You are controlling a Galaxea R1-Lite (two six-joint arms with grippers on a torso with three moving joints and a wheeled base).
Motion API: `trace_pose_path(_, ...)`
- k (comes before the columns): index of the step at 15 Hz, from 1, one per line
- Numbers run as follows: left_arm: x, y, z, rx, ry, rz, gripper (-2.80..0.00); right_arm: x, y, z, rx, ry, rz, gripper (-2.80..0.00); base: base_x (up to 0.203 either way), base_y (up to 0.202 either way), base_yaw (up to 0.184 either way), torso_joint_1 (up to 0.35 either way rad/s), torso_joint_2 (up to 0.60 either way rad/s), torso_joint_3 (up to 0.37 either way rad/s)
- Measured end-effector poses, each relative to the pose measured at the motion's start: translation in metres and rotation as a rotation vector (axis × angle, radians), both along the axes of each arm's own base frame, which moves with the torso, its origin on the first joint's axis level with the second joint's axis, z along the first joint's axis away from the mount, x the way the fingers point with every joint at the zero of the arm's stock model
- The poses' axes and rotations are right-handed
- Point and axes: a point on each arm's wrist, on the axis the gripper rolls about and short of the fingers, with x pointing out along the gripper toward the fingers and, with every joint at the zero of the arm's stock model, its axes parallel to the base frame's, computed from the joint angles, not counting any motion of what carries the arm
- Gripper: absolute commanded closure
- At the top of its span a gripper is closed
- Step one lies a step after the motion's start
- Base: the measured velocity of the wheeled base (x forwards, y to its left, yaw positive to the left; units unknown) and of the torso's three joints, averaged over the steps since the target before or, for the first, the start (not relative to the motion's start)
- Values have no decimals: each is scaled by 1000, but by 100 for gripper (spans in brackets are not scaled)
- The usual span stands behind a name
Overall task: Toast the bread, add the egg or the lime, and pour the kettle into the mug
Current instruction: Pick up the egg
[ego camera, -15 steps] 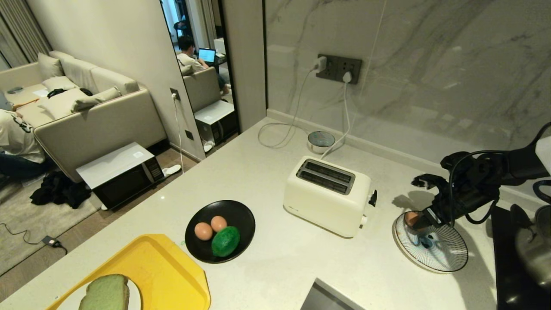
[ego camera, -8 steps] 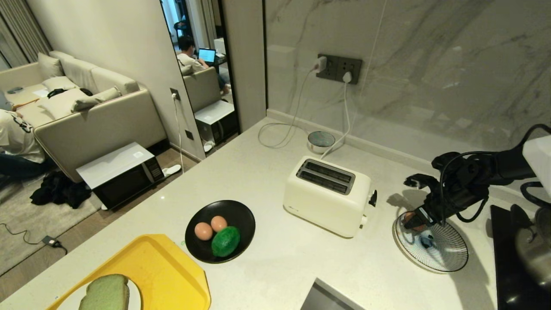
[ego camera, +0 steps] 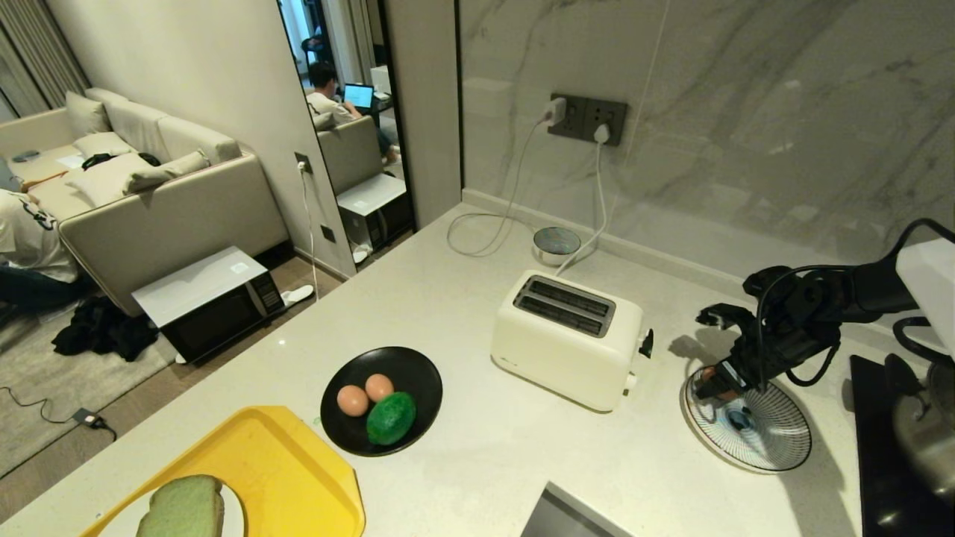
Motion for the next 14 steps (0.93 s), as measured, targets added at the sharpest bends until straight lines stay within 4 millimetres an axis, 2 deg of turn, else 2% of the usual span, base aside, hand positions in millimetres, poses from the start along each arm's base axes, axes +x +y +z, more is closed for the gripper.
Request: trace_pose_path(14, 0, 0, 0, 0, 0, 0, 0, 6, -2, -8, -1, 2, -5, -280, 0, 0, 0, 0, 0, 0)
